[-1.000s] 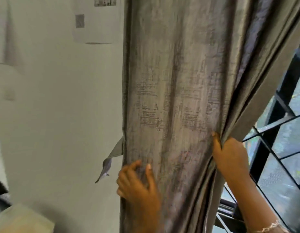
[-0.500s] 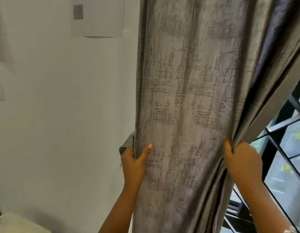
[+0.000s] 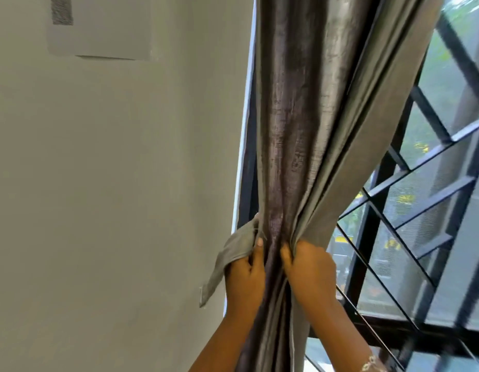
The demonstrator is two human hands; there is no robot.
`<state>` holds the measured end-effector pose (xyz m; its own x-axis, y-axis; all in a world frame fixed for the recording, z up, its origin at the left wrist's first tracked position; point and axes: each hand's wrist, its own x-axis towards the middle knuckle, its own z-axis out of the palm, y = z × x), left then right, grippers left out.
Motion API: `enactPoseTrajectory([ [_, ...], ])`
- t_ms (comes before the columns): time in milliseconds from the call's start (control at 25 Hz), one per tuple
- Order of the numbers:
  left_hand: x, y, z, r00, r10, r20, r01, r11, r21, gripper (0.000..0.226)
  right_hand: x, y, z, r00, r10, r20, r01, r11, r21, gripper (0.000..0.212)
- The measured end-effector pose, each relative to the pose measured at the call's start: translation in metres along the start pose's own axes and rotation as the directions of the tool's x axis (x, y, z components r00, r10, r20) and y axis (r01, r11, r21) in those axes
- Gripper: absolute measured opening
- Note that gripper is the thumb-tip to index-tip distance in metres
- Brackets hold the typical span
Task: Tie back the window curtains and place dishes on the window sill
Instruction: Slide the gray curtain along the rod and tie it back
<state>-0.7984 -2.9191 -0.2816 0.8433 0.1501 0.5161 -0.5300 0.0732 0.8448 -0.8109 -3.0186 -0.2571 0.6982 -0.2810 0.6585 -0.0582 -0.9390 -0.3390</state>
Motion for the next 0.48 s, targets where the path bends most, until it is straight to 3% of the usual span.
enactPoseTrajectory([
  [120, -0.010, 0.004, 0.008, 0.998, 0.016, -0.065, -0.009, 0.994, 0.112, 0.029, -0.008, -0.001, -0.003, 1.000, -0.010, 0.009, 0.009, 1.000, 0.022, 0.033],
  [320, -0.023, 0.020, 0.013, 0.995, -0.096, -0.026, 0.097, 0.994, 0.040, 0.034, -0.030, 0.002, -0.009, 0.991, -0.072, 0.112, 0.073, 0.997, -0.008, 0.026],
  [400, -0.029, 0.028, 0.024, 0.989, -0.113, 0.096, 0.112, 0.994, 0.019, 0.037, -0.040, 0.000, -0.012, 0.984, -0.051, 0.169, 0.041, 0.997, 0.060, 0.022],
  [440, -0.037, 0.034, 0.032, 0.959, -0.171, 0.227, 0.168, 0.985, 0.032, 0.037, -0.042, -0.002, -0.014, 0.981, 0.015, 0.192, -0.045, 0.988, 0.149, 0.023],
  [480, -0.043, 0.042, 0.034, 0.934, -0.271, 0.233, 0.298, 0.950, -0.091, 0.038, -0.042, -0.005, -0.017, 0.970, 0.087, 0.228, -0.138, 0.966, 0.220, 0.026],
])
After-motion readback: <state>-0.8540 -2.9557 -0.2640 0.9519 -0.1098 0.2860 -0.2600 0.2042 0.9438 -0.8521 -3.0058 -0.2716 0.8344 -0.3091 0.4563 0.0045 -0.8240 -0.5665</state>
